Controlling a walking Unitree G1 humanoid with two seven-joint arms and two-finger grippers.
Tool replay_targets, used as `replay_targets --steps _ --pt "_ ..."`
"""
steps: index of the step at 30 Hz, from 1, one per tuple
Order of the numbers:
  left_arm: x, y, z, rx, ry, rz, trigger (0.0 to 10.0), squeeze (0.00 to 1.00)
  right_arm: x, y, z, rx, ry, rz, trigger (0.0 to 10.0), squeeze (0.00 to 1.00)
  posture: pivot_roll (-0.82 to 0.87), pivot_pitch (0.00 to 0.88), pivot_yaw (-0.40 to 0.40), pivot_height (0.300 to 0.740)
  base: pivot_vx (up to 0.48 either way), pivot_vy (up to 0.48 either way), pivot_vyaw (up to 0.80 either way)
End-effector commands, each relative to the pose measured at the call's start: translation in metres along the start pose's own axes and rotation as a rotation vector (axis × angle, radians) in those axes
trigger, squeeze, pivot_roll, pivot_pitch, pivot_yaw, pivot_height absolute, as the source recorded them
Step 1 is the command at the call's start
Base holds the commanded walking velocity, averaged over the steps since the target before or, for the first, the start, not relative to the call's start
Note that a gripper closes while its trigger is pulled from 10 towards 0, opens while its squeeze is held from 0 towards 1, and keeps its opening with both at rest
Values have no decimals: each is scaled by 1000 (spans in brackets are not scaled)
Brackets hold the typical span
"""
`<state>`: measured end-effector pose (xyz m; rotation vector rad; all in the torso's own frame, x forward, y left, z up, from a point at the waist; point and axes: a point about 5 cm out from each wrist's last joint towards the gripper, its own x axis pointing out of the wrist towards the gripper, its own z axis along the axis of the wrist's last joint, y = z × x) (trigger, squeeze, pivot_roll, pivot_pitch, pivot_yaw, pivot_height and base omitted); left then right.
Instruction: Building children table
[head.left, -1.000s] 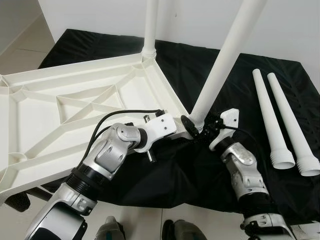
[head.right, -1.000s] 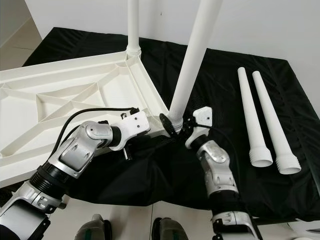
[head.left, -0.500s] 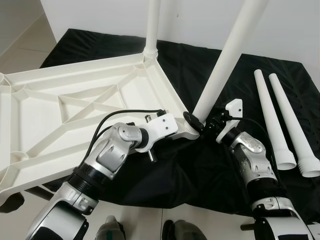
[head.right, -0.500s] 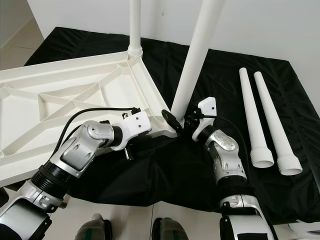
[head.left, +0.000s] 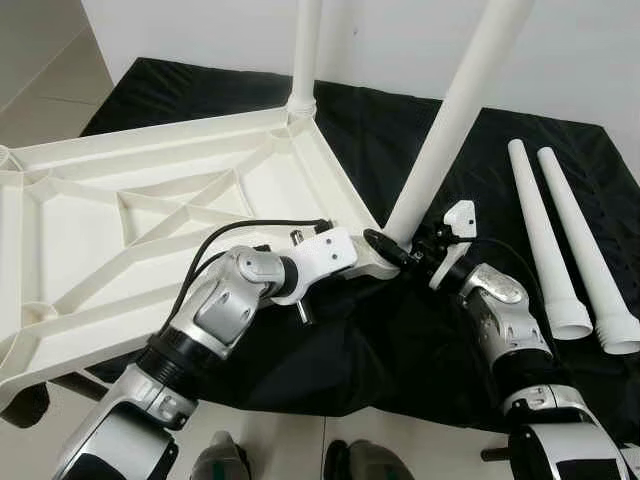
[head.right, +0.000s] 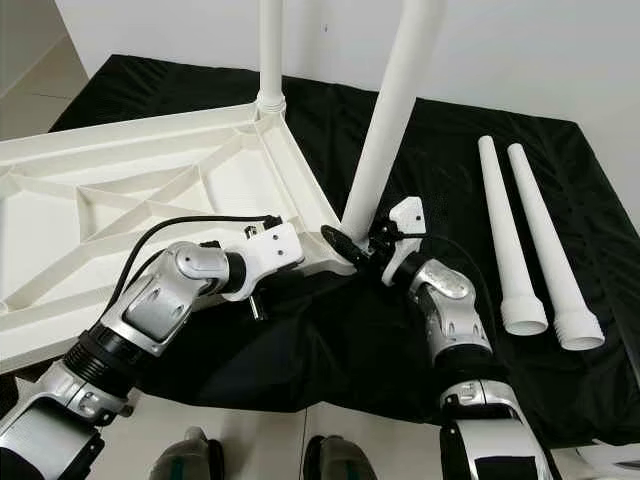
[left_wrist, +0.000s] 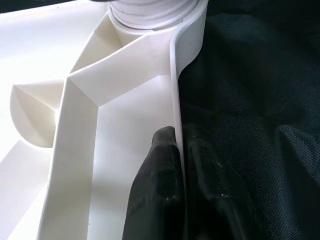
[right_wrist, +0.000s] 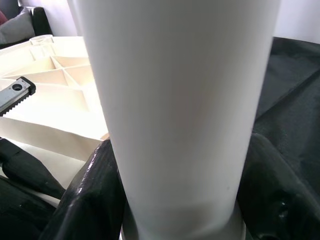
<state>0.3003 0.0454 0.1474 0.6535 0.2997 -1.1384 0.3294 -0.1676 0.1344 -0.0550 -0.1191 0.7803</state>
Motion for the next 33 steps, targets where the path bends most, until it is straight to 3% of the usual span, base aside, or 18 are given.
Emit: replay_targets --steps 1,4,5,7,8,20,29,33 --pt "3 -4 2 23 1 15 10000 0 -10 -5 -11 39 45 -40 0 0 -4 67 -53 740 0 0 0" --pt "3 -4 2 24 0 13 10000 0 -11 -6 -12 42 45 -49 39 0 -7 63 -51 740 0 0 0" --pt "3 -4 2 26 -1 11 10000 0 -12 -5 -13 44 46 -61 4706 0 -8 61 -51 740 0 0 0" --pt "3 -4 2 26 -1 11 10000 0 -12 -5 -13 44 46 -61 4706 0 -8 61 -51 740 0 0 0" --pt "3 -5 3 27 -2 11 10000 0 -12 -3 -13 48 43 -68 10000 0 -8 58 -52 740 0 0 0" --pt "5 -6 3 27 -5 11 10000 0 0 19 -15 73 -13 -205 10000 0 -3 47 -66 740 0 0 0" --pt "5 -7 3 27 -6 11 10000 0 21 44 -12 124 -49 -432 10000 0 -1 40 -67 740 0 0 0" --pt "5 -7 3 28 -6 11 10000 0 28 51 -17 133 3 -584 10000 0 0 40 -67 740 0 0 0"
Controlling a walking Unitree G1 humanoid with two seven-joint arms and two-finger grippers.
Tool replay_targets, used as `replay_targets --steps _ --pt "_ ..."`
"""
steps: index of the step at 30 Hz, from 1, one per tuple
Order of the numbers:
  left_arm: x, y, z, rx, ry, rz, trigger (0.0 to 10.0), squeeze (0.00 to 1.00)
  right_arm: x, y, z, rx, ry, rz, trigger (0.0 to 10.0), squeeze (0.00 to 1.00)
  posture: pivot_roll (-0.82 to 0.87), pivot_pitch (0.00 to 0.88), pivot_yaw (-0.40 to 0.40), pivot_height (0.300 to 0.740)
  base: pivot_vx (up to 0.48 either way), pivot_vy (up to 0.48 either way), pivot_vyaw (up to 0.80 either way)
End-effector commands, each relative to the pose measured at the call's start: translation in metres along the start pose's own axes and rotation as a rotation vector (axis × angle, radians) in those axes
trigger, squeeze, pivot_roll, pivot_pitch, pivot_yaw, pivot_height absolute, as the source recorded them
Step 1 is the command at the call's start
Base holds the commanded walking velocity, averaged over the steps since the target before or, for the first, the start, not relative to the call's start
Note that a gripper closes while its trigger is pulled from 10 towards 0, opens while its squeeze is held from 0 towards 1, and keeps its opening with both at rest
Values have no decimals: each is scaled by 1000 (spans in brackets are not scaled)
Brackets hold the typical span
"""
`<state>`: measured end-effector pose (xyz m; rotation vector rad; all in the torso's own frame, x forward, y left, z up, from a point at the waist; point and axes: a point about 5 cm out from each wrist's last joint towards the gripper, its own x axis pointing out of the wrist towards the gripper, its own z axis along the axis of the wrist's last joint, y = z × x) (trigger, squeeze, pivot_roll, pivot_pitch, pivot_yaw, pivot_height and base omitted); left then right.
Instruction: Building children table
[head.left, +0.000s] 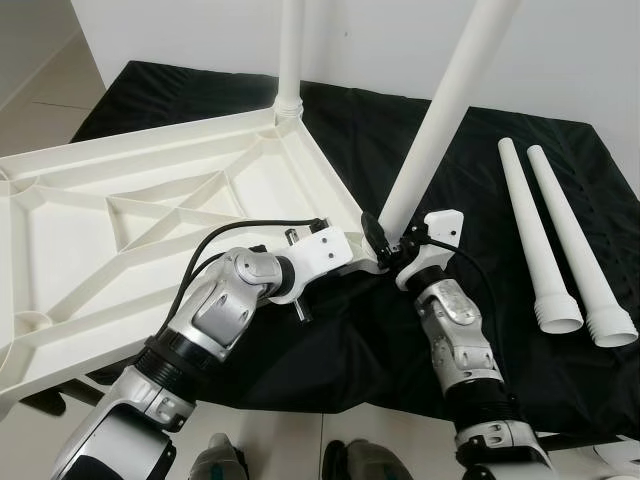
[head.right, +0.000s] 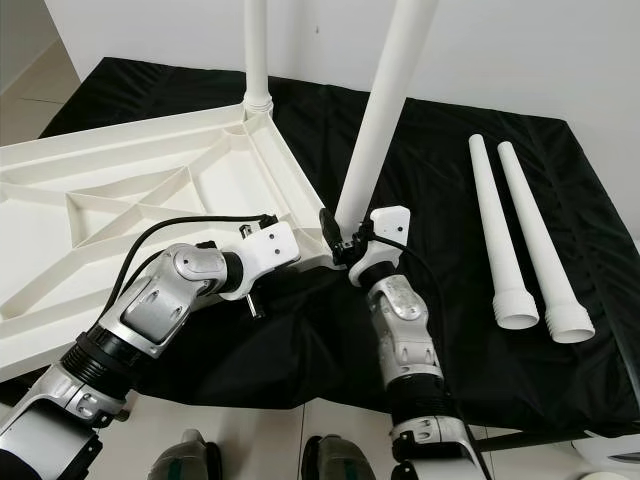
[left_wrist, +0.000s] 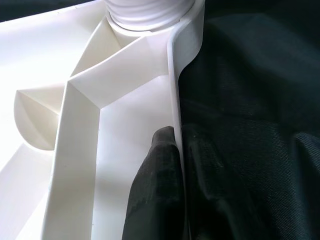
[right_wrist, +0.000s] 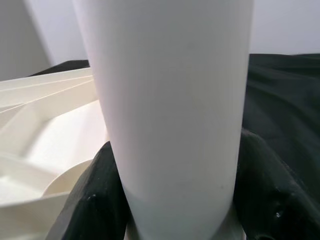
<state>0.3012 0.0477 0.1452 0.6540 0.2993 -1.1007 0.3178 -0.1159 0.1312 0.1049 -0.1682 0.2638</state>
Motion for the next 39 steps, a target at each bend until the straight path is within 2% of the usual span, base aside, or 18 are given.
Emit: replay_targets --steps 1,7,13,15,16,24,25,27,29,31,36,39 --pt "5 -8 7 37 -15 -24 10000 0 -4 3 -15 4 91 -66 10000 0 0 40 -67 740 0 0 0" --pt "5 -8 7 36 -15 -25 10000 0 -3 18 -15 17 95 -176 10000 0 1 43 -68 740 0 0 0" --pt "5 -8 7 35 -15 -25 10000 0 -3 18 -13 -2 93 -176 10000 0 2 44 -70 740 0 0 0" --pt "5 -8 7 35 -14 -24 10000 0 -4 17 -12 -4 94 -181 10000 27 1 44 -71 740 0 0 0" --pt "5 -8 6 35 -14 -23 10000 0 -5 16 -12 3 93 -178 10000 1000 0 45 -70 740 0 0 0" --pt "5 -6 6 32 -14 -18 10000 0 -9 14 -4 35 43 -106 10000 1000 -8 51 -65 740 0 0 0" --pt "5 -6 6 32 -14 -17 10000 0 -9 13 0 45 19 -67 10000 24 -10 52 -63 740 0 0 0" --pt "5 -6 6 32 -14 -17 10000 0 -9 13 0 45 19 -67 10000 24 -10 52 -63 740 0 0 0" --pt "5 -5 7 32 -17 -16 10000 0 -9 8 8 40 -17 42 10000 0 -15 54 -59 740 0 0 0" --pt "5 -5 7 32 -17 -16 10000 0 -9 8 8 40 -17 42 10000 0 -15 54 -59 740 0 0 0" --pt "7 -5 9 34 -21 -18 10000 0 -6 -17 22 -28 -42 207 10000 0 -19 54 -58 740 0 0 0" --pt "7 -4 10 35 -21 -17 10000 0 -4 -22 26 -56 -42 249 10000 0 -19 54 -58 740 0 0 0"
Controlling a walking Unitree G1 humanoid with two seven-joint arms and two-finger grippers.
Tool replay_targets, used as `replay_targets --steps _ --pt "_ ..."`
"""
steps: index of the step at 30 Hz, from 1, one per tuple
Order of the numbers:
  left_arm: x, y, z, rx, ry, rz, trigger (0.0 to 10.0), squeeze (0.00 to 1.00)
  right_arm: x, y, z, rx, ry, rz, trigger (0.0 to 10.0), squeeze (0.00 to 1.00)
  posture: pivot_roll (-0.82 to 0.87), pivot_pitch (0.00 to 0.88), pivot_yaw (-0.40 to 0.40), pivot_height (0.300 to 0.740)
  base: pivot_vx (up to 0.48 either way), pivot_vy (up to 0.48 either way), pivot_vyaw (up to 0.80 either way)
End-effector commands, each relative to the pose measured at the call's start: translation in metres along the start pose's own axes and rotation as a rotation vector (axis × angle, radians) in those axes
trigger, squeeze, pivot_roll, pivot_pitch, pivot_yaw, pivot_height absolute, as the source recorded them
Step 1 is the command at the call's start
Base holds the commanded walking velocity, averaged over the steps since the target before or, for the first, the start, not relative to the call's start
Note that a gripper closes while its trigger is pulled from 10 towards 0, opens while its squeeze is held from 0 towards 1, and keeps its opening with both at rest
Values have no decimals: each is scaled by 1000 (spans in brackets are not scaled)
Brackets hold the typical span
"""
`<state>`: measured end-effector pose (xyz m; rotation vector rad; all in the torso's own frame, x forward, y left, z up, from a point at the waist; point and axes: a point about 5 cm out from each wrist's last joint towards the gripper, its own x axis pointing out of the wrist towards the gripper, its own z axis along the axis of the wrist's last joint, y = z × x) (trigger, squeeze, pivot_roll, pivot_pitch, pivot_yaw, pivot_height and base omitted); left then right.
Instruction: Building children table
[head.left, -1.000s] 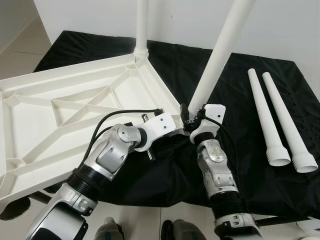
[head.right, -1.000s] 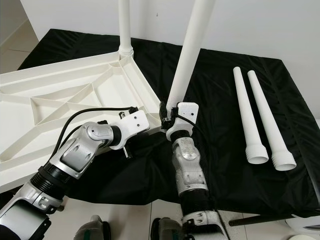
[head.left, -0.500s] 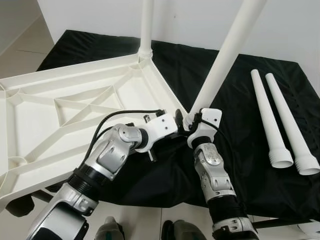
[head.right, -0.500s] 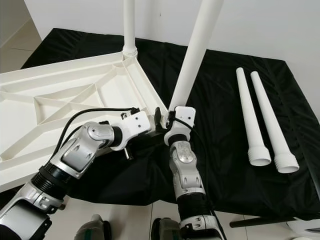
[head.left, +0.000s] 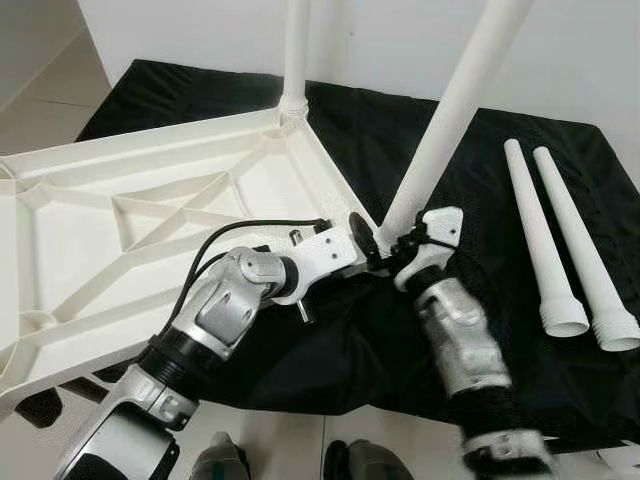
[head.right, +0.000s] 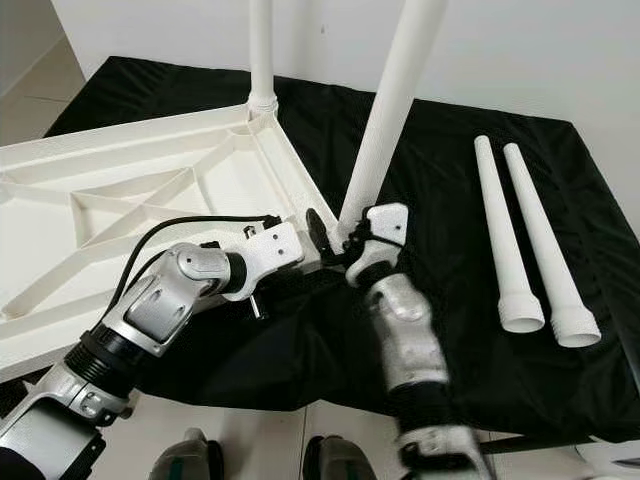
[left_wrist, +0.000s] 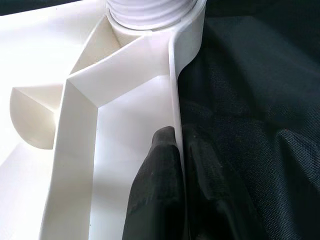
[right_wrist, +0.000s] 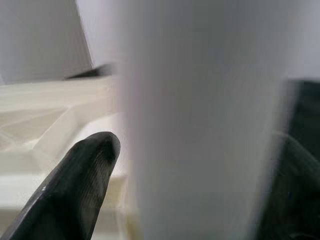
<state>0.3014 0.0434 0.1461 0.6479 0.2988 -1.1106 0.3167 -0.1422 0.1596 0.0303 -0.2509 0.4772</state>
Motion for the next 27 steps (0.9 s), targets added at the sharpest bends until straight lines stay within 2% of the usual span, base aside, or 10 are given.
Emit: replay_targets --steps 1,5,6,8,13,17,18,20,21,27 --pt "4 -3 6 37 -16 -7 10000 0 -2 -2 -5 1 29 52 10000 0 -20 54 -57 740 0 0 0" --pt "5 -3 7 36 -18 -7 10000 0 -1 -7 -4 -15 41 79 10000 0 -20 53 -58 740 0 0 0" --pt "5 -3 7 36 -19 -6 10000 0 -1 -15 -4 -30 67 104 10000 0 -19 53 -58 740 0 0 0" --pt "5 -3 7 36 -19 -6 10000 0 -1 -15 -4 -30 67 104 10000 0 -19 53 -58 740 0 0 0" --pt "4 -3 8 37 -19 -5 10000 0 -4 -31 -9 -48 150 201 10000 0 -16 51 -53 740 0 0 0" --pt "4 -2 7 38 -18 -5 10000 0 -5 -34 -10 -46 166 220 10000 0 -14 52 -51 740 0 0 0" --pt "4 -2 7 40 -18 -6 10000 0 -5 -38 -12 -53 182 238 8863 0 -13 51 -49 740 0 0 0" --pt "4 -2 7 40 -18 -6 10000 0 -5 -38 -12 -53 182 238 8863 0 -13 51 -49 740 0 0 0" --pt "4 -2 8 41 -17 -6 10000 0 -6 -41 -13 -50 190 242 0 0 -12 51 -50 740 0 0 0" --pt "4 -2 7 42 -16 -6 10000 0 -7 -43 -14 -34 189 257 0 0 -12 52 -51 740 0 0 0"
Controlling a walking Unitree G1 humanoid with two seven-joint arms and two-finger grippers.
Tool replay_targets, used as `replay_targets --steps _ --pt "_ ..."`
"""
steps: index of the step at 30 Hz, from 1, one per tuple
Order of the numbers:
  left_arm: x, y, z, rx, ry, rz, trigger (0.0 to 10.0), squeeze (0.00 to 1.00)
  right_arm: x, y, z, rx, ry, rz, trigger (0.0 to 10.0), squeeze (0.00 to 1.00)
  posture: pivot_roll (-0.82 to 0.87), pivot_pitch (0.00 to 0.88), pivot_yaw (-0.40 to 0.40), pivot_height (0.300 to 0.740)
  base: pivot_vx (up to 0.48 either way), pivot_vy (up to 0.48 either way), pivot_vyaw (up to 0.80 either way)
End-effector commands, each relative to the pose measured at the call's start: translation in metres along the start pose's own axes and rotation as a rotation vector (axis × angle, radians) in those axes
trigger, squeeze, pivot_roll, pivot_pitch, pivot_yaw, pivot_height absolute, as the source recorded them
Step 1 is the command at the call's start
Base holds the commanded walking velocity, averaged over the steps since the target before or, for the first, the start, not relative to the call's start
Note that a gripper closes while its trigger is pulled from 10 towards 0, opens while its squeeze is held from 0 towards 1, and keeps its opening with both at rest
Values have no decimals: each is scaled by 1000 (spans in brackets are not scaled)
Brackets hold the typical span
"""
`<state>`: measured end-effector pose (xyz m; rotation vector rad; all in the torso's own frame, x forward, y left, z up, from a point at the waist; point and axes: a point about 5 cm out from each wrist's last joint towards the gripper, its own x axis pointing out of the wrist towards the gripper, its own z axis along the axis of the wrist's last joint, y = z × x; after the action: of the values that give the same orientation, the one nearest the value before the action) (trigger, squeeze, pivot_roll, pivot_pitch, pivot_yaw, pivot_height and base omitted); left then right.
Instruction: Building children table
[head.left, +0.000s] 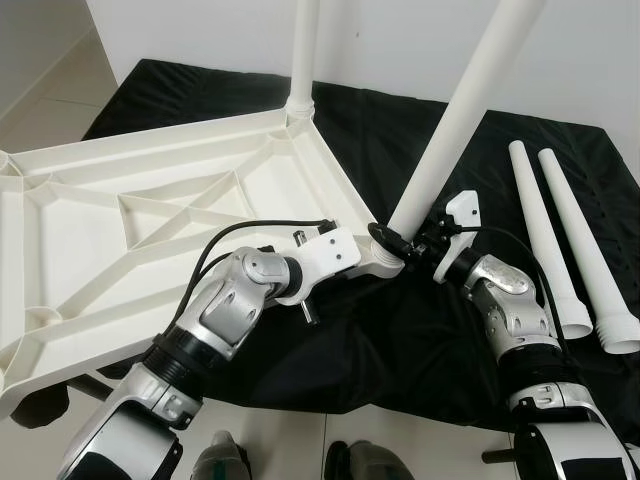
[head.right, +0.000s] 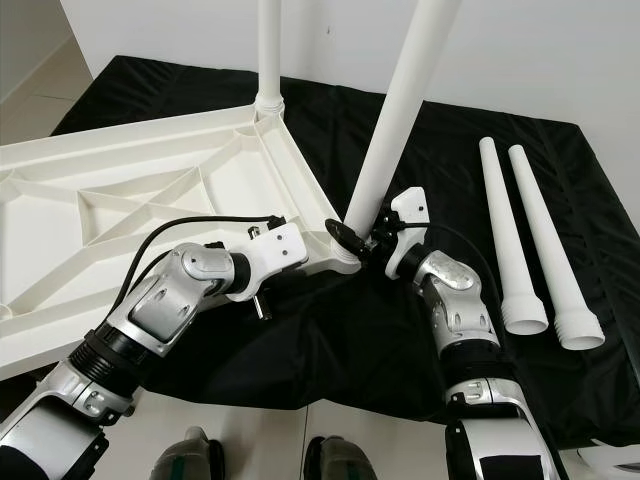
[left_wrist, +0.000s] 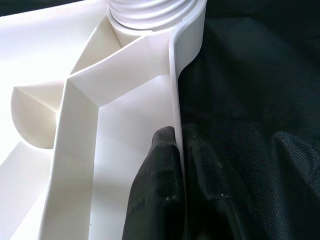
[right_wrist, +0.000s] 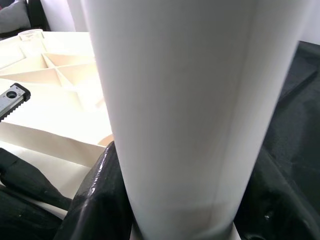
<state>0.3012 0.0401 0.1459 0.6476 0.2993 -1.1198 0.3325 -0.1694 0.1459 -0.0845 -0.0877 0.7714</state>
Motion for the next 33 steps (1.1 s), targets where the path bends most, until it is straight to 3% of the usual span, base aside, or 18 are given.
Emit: replay_targets --steps 1,3,4,10,20,26,31,33 --pt "1 -1 6 40 -14 2 10000 0 -8 -10 -1 6 11 -44 0 0 -12 52 -51 740 0 0 0" --pt "1 -1 6 40 -14 2 10000 0 -7 -9 -1 6 8 -40 0 0 -14 51 -52 740 0 0 0" --pt "2 -2 6 40 -15 2 10000 0 -7 -9 -2 5 7 -38 10000 0 -15 51 -53 740 0 0 0" --pt "3 -3 6 40 -17 0 10000 0 -5 -7 -1 13 -20 -68 10000 0 -16 50 -56 740 0 0 0" --pt "3 -5 5 37 -17 -1 10000 0 0 8 -2 70 -64 -230 10000 0 -17 49 -64 740 0 0 0" --pt "4 -6 6 41 -19 -8 10000 0 19 20 -2 100 -47 -454 10000 0 -18 49 -66 740 0 0 0" --pt "4 -7 6 41 -19 -8 10000 0 23 23 0 141 -69 -532 10000 0 -13 46 -67 740 0 0 0" --pt "3 -7 6 42 -18 -8 10000 0 29 31 0 137 -66 -575 10000 0 -4 42 -72 740 0 0 0"
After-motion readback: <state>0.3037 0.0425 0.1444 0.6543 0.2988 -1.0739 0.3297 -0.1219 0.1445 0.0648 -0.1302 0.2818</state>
